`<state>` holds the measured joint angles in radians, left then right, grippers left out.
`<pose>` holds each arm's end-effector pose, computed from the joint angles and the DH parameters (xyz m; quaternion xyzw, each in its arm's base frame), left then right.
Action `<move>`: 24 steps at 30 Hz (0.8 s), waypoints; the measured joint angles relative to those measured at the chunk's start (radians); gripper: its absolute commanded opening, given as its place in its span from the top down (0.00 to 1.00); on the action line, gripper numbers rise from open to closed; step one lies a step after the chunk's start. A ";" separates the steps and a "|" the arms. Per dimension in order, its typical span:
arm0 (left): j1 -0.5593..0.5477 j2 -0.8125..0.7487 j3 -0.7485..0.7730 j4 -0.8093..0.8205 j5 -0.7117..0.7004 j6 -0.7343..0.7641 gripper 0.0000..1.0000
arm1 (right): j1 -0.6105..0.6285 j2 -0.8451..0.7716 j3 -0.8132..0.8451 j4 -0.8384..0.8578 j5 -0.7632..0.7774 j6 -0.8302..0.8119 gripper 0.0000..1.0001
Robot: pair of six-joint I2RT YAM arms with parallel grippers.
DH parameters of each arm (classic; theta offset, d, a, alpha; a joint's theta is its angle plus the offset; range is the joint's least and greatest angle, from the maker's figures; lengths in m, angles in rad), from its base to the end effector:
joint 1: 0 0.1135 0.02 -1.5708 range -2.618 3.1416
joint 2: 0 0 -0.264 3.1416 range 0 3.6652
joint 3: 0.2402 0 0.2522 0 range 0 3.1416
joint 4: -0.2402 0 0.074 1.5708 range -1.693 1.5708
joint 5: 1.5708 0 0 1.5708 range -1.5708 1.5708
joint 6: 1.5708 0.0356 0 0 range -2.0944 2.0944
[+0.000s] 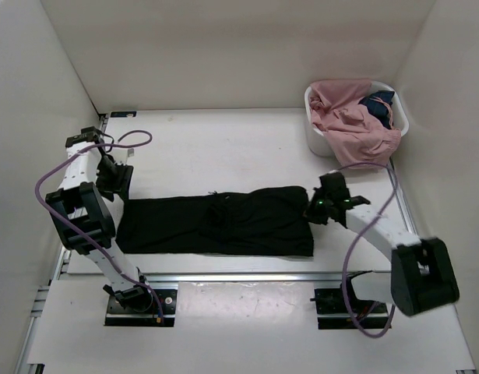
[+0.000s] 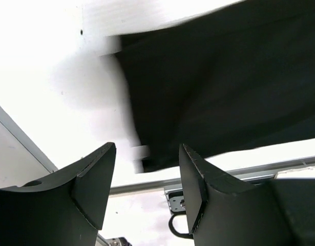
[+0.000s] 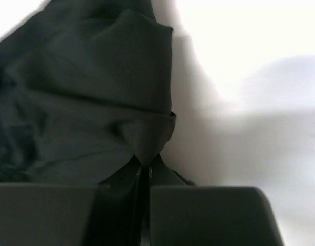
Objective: Fold and stack the trousers
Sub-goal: Fold the trousers
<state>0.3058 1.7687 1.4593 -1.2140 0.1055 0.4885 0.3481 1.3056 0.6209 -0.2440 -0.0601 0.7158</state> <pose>0.3146 0.0954 0.2456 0.0923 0.9941 -0.0395 0.0422 0.2287 0.0853 0.1721 0.1641 0.9342 0.1846 0.2574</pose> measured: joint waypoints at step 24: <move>-0.002 0.046 -0.011 0.015 0.052 0.040 0.36 | 0.556 0.724 1.451 -1.007 0.504 0.037 1.00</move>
<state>0.3035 1.8145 1.4479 -1.1988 0.1574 0.5289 0.9039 2.0296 2.0720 -1.2507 0.4442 0.7525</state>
